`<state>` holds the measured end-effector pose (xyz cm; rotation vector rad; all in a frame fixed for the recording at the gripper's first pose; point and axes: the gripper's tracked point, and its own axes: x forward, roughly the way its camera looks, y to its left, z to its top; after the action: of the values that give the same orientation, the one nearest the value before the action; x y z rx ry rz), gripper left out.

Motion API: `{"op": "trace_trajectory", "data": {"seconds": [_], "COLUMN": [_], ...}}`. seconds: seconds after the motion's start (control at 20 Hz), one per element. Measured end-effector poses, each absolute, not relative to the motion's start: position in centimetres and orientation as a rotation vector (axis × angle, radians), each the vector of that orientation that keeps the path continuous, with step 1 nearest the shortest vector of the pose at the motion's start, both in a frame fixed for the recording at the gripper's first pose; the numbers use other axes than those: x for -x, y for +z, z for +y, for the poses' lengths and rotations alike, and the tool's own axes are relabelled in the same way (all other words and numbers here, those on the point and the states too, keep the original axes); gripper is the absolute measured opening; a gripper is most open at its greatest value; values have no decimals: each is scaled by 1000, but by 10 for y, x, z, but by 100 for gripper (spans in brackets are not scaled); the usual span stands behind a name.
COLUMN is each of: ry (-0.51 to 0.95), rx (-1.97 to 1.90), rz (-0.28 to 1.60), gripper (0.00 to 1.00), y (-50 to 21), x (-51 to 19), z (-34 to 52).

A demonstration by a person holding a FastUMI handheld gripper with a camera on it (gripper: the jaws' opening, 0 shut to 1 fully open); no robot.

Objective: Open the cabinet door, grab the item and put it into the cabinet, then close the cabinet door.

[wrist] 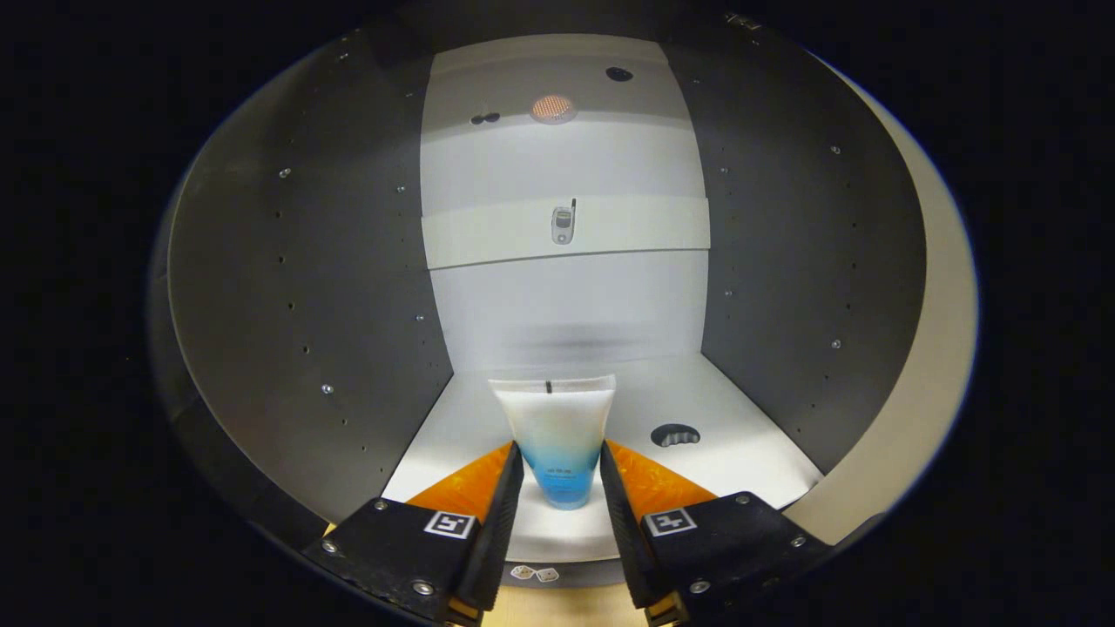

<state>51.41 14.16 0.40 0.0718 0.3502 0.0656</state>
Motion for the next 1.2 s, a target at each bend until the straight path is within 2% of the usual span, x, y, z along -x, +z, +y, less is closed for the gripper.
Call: {"op": "trace_trajectory", "data": {"seconds": [0.05, 0.2, 0.3, 0.85, 1.2], "ry": [67, 54, 59, 74, 85], "rx": [-66, -43, -43, -36, -5], "rz": [342, 311, 288, 113, 75], "gripper": [59, 88, 94, 94, 94], "y": [7, 15, 22, 84, 87], "x": [-511, -499, -485, -350, -267], "z": [141, 136, 135, 118, 103]}}
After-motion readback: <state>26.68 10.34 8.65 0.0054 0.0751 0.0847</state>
